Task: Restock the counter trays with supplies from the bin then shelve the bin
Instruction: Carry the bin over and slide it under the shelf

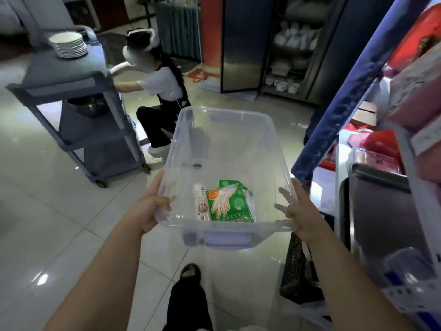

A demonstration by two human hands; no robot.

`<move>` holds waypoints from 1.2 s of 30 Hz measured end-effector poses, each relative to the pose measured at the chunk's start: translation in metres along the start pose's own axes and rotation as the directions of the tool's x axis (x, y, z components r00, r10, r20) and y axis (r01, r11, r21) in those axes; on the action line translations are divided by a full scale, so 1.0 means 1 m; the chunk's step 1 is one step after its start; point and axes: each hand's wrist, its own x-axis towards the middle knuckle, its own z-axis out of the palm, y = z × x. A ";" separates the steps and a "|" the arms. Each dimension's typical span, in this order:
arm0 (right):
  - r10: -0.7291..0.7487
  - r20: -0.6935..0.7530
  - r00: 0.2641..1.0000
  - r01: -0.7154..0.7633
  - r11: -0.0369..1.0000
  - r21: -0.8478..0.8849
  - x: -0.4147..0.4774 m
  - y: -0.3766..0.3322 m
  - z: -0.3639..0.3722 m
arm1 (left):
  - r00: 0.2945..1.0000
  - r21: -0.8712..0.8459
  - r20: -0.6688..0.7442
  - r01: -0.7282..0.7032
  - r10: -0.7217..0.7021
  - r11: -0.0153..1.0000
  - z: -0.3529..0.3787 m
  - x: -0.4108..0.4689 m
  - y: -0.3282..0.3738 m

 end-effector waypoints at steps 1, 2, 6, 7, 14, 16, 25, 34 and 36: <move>-0.001 -0.024 1.000 0.002 1.000 0.022 0.023 -0.004 0.005 | 1.000 0.018 0.012 0.009 -0.009 1.000 -0.006 0.031 0.008; -0.002 -0.047 0.999 0.004 0.999 0.048 0.044 -0.007 0.010 | 0.999 0.032 0.032 0.017 -0.018 0.999 -0.011 0.062 0.016; 0.017 -0.171 0.985 0.014 0.984 0.178 0.117 -0.018 0.027 | 0.989 0.087 0.108 0.089 -0.098 0.992 -0.024 0.184 0.052; 0.031 -0.219 0.975 0.016 0.978 0.208 0.131 -0.020 0.030 | 0.984 0.113 0.131 0.108 -0.122 0.988 -0.024 0.213 0.062; 0.159 -0.435 0.886 0.055 0.896 0.441 0.206 -0.014 0.030 | 0.907 0.311 0.268 0.236 -0.323 0.921 0.014 0.396 0.095; 0.180 -0.464 0.867 0.091 0.859 0.504 0.230 -0.009 0.025 | 0.877 0.389 0.299 0.248 -0.376 0.887 0.032 0.445 0.094; 0.299 -0.605 0.737 0.207 0.753 0.624 0.348 -0.009 -0.021 | 0.758 0.635 0.313 0.280 -0.572 0.720 0.115 0.636 0.080; 0.401 -0.736 0.545 0.386 0.659 0.645 0.413 -0.003 -0.017 | 0.568 0.853 0.294 0.207 -0.769 0.479 0.215 0.774 0.054; 0.420 -0.763 0.491 0.428 0.647 0.631 0.431 -0.002 -0.008 | 0.527 0.894 0.291 0.149 -0.799 0.424 0.239 0.801 0.046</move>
